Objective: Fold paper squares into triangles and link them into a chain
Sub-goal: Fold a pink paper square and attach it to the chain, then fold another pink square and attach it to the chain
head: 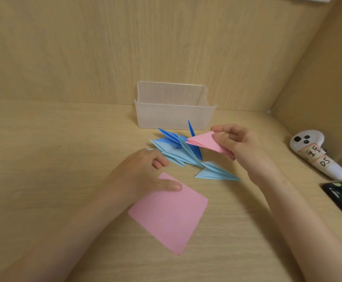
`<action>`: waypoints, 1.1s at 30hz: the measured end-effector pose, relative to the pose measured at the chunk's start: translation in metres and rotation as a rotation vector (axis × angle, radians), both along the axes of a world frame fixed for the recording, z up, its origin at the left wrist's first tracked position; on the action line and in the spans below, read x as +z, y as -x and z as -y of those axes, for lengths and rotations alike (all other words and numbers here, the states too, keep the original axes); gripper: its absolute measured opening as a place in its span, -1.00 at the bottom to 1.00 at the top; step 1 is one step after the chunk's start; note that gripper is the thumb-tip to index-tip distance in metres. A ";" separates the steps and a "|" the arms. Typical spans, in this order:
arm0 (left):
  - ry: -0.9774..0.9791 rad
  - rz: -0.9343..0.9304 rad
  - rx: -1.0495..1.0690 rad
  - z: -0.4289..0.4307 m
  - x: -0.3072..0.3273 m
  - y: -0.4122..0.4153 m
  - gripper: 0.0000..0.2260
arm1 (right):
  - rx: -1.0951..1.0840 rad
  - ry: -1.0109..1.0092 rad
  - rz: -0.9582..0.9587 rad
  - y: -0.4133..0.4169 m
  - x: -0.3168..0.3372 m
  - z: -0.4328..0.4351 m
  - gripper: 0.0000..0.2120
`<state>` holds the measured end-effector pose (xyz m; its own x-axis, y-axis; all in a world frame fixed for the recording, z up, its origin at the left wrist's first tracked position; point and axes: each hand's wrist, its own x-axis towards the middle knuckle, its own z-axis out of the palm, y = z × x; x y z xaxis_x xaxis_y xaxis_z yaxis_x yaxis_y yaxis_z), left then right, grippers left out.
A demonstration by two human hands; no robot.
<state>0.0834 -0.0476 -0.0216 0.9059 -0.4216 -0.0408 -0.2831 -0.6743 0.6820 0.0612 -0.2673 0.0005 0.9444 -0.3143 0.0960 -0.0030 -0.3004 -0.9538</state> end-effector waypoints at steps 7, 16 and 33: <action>-0.081 0.006 -0.108 -0.001 -0.003 -0.001 -0.44 | -0.016 0.266 -0.176 -0.005 -0.014 0.003 -0.91; -0.078 0.011 -0.178 -0.001 -0.002 -0.001 -0.65 | -0.118 0.399 -0.060 -0.002 -0.012 -0.001 -0.88; 0.284 -0.065 -0.135 0.001 0.011 -0.001 -0.83 | 0.098 0.236 0.263 0.012 0.005 -0.027 -0.87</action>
<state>0.0841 -0.0484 -0.0107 0.8403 -0.5406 0.0399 -0.3067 -0.4135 0.8573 0.0488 -0.2400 0.0054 0.9024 -0.1642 0.3984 0.2724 -0.4992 -0.8225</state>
